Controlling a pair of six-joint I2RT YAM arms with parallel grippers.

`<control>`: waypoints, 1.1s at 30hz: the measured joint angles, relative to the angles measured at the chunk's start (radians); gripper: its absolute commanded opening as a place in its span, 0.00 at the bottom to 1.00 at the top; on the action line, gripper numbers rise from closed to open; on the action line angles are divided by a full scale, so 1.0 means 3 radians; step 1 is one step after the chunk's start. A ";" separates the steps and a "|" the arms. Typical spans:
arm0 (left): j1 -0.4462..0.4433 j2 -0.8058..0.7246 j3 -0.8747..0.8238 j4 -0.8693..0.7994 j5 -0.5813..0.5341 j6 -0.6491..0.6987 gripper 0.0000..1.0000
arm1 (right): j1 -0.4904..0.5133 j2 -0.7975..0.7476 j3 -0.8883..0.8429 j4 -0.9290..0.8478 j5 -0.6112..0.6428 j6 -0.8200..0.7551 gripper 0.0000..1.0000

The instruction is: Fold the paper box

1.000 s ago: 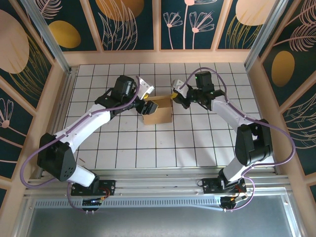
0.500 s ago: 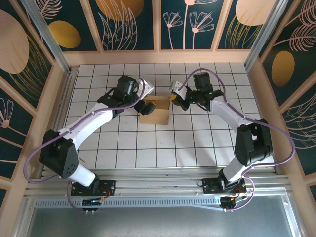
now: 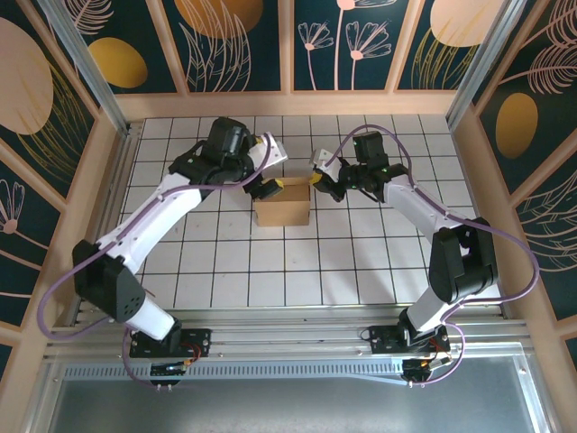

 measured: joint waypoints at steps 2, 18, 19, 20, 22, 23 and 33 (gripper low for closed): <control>0.0000 0.0159 0.0090 -0.0142 0.0083 0.0064 0.93 | 0.0000 0.0000 0.0008 -0.0022 0.0000 -0.0001 0.00; 0.0000 0.0543 0.0039 -0.0158 -0.0201 0.0131 0.63 | 0.0000 0.0000 0.0015 -0.0067 -0.0023 -0.0001 0.00; 0.0000 0.0543 0.0022 -0.0130 -0.0216 0.0118 0.58 | 0.0001 0.0000 0.0015 -0.0067 -0.0023 0.0000 0.00; 0.0000 0.0543 0.0009 -0.0111 -0.0216 0.0097 0.54 | 0.0001 0.0000 0.0015 -0.0066 -0.0023 0.0000 0.00; 0.0000 0.0543 -0.0020 -0.0071 -0.0220 0.0057 0.46 | 0.0008 0.0000 0.0015 -0.0064 -0.0018 0.0015 0.02; 0.0000 0.0542 -0.0031 -0.0052 -0.0221 0.0029 0.42 | 0.0014 0.0000 0.0015 -0.0058 0.0000 0.0036 0.04; 0.0000 0.0526 -0.0149 0.0100 -0.0182 -0.0123 0.40 | 0.0064 -0.0118 0.0011 0.0146 0.0184 0.0657 0.36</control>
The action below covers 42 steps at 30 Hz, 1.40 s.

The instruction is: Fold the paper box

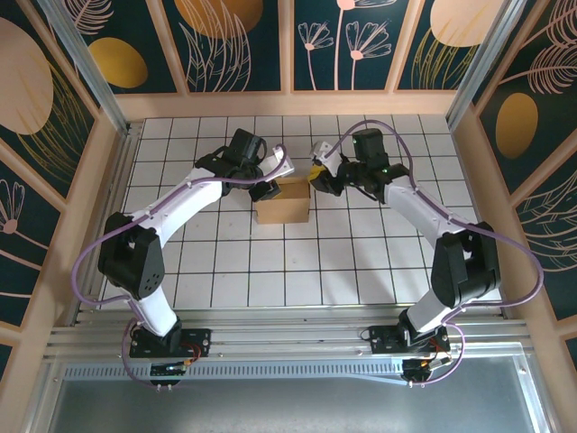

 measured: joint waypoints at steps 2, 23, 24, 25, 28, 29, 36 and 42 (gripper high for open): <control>0.0001 -0.0014 -0.0013 0.0006 0.0022 -0.0015 0.39 | -0.0004 -0.0036 0.0000 0.0009 0.0034 0.0146 0.41; 0.0017 0.0069 0.0181 -0.0240 0.0187 -0.0237 0.32 | -0.0300 -0.0025 -0.0128 -0.0172 -0.0431 0.1105 0.45; 0.0017 0.0083 0.0200 -0.0256 0.0206 -0.0252 0.32 | -0.0300 -0.0022 -0.0128 -0.0168 -0.0430 0.1109 0.42; 0.0017 0.0097 0.0219 -0.0276 0.0220 -0.0262 0.31 | -0.0300 -0.0015 -0.0125 -0.0168 -0.0427 0.1118 0.40; 0.0017 0.0128 0.0258 -0.0315 0.0235 -0.0278 0.28 | -0.0292 0.0052 -0.0071 -0.0165 -0.0395 0.1158 0.37; 0.0017 0.0135 0.0268 -0.0324 0.0237 -0.0290 0.27 | -0.0289 0.0076 -0.0057 -0.0158 -0.0378 0.1170 0.36; 0.0017 0.0153 0.0287 -0.0340 0.0252 -0.0342 0.22 | -0.0263 0.0107 -0.0052 -0.0159 -0.0263 0.1179 0.34; 0.0017 0.0155 0.0298 -0.0352 0.0286 -0.0365 0.18 | -0.0182 0.0121 -0.0041 -0.0159 -0.0182 0.1205 0.24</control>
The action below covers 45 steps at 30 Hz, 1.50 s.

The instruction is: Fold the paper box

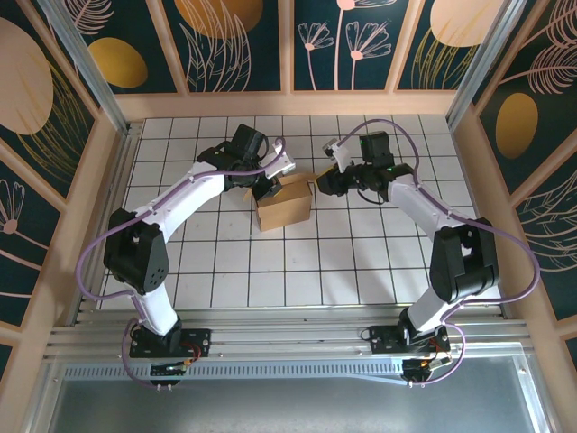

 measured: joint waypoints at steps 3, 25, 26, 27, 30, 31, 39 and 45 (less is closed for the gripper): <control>0.0000 0.0000 0.0001 0.0001 0.0041 -0.0025 0.18 | 0.0061 0.0024 0.0037 0.0000 0.0043 0.0053 0.17; 0.0003 0.0015 0.0019 0.0004 0.0043 -0.0122 0.18 | 0.0248 0.0174 0.0294 -0.0009 0.0473 0.0772 0.02; 0.0003 0.0017 0.0024 0.0003 0.0042 -0.0123 0.18 | 0.0253 0.0174 0.0294 0.0000 0.0486 0.0797 0.01; 0.0003 0.0019 0.0027 0.0003 0.0043 -0.0126 0.17 | 0.0258 0.0174 0.0295 0.0001 0.0496 0.0825 0.01; 0.0003 0.0022 0.0033 0.0003 0.0042 -0.0136 0.18 | 0.0272 0.0193 0.0301 0.0032 0.0529 0.0871 0.00; 0.0003 0.0022 0.0033 0.0003 0.0042 -0.0141 0.18 | 0.0278 0.0200 0.0306 0.0046 0.0544 0.0877 0.00; 0.0003 0.0022 0.0034 0.0003 0.0046 -0.0161 0.18 | 0.0352 0.0216 0.0296 0.0141 0.0680 0.0930 0.00; 0.0004 0.0017 0.0022 0.0005 0.0045 -0.0155 0.16 | 0.0432 0.0131 0.0145 0.0323 0.0896 0.0746 0.00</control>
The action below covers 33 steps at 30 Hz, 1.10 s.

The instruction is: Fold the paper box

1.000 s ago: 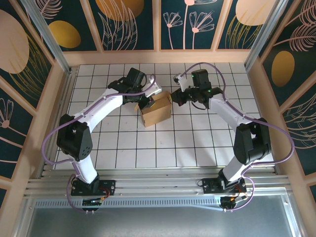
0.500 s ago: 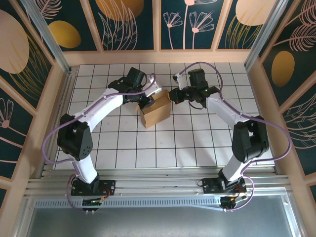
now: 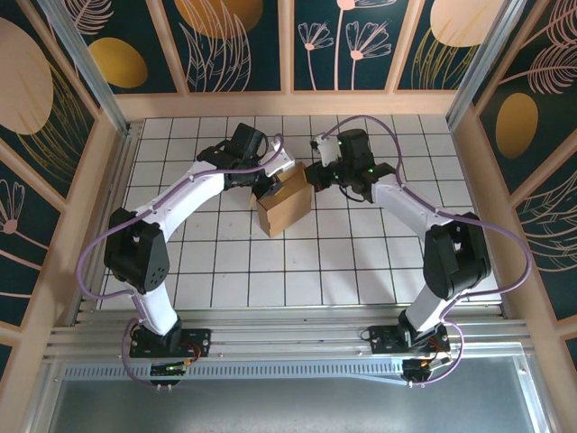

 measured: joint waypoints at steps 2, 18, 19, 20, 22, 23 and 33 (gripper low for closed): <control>-0.0005 -0.0015 -0.0019 0.0018 -0.0017 0.0023 0.13 | 0.0014 -0.0022 -0.0014 0.0001 0.0065 -0.0085 0.00; -0.0036 -0.0027 -0.0041 0.0071 -0.0155 0.0136 0.16 | 0.0043 -0.0125 -0.0215 0.0178 0.0182 -0.0192 0.00; -0.0046 -0.0027 -0.0041 0.0071 -0.0159 0.0136 0.18 | 0.0050 -0.0154 -0.0267 0.0223 0.0191 -0.0173 0.00; -0.0053 -0.0027 -0.0041 0.0070 -0.0161 0.0135 0.19 | 0.0053 -0.0179 -0.0313 0.0261 0.0201 -0.0164 0.00; -0.0083 -0.0034 -0.0046 0.0074 -0.0161 0.0135 0.24 | 0.0069 -0.0256 -0.0437 0.0355 0.0229 -0.0136 0.00; -0.0100 -0.0039 -0.0051 0.0076 -0.0161 0.0126 0.29 | 0.0076 -0.0285 -0.0483 0.0387 0.0248 -0.0126 0.00; -0.0187 -0.0332 -0.0248 0.0412 -0.0252 -0.0175 0.61 | 0.0181 -0.0446 -0.0811 0.0704 0.0392 -0.0039 0.00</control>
